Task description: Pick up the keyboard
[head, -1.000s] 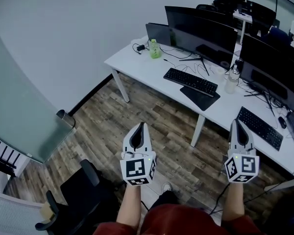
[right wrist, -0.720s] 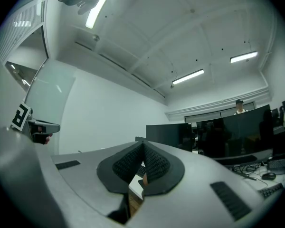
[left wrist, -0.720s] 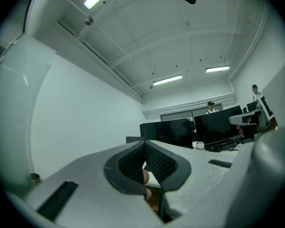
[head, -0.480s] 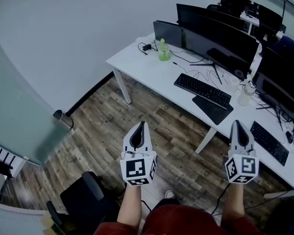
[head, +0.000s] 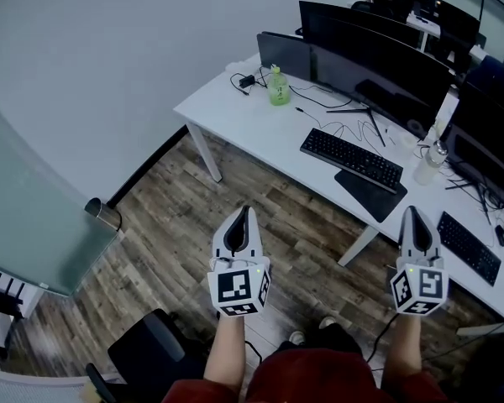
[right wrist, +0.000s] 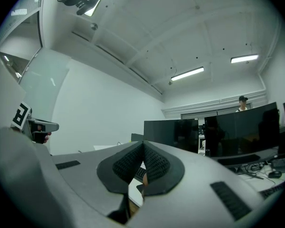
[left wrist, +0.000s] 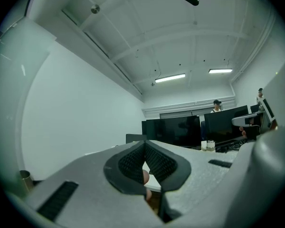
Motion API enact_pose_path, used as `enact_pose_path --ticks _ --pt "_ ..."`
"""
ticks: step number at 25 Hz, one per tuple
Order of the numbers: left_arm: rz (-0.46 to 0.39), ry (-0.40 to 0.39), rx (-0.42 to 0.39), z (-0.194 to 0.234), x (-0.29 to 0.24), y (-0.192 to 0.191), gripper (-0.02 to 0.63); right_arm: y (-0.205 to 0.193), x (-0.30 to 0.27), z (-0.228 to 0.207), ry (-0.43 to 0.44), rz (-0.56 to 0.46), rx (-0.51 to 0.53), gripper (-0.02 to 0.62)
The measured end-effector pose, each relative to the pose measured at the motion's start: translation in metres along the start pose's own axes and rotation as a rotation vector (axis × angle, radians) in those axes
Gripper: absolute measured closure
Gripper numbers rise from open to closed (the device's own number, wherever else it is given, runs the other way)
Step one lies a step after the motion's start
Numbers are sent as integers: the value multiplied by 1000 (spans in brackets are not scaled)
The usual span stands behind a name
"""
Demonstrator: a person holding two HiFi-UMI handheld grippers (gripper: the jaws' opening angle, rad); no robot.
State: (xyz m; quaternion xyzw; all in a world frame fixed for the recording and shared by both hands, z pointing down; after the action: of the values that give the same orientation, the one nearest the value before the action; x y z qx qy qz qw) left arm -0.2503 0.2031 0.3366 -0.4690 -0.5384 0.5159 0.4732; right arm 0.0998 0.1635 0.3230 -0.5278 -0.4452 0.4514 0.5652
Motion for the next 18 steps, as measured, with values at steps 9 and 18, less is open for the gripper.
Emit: enact_pose_path --ticks 9,18 --pt "-2 -34 -29 0 -73 -2 598 -14 -63 -22 -38 -10 -39 597" --pt "13 -81 -67 -6 -193 7 598 -21 -158 -65 -96 -11 -87 597"
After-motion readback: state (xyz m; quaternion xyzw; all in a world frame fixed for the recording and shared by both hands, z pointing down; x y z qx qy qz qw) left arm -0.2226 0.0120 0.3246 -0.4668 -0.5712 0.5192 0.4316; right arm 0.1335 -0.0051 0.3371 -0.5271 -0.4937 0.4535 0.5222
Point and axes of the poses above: the fingertips, and each gripper's own axes: x backward along the fingers, z to its left, y out of its top, the point moved 8 cm from there along x, backward along the fingers, and after that the axes turned 5 degrees about -y, right-handed, at the moved point
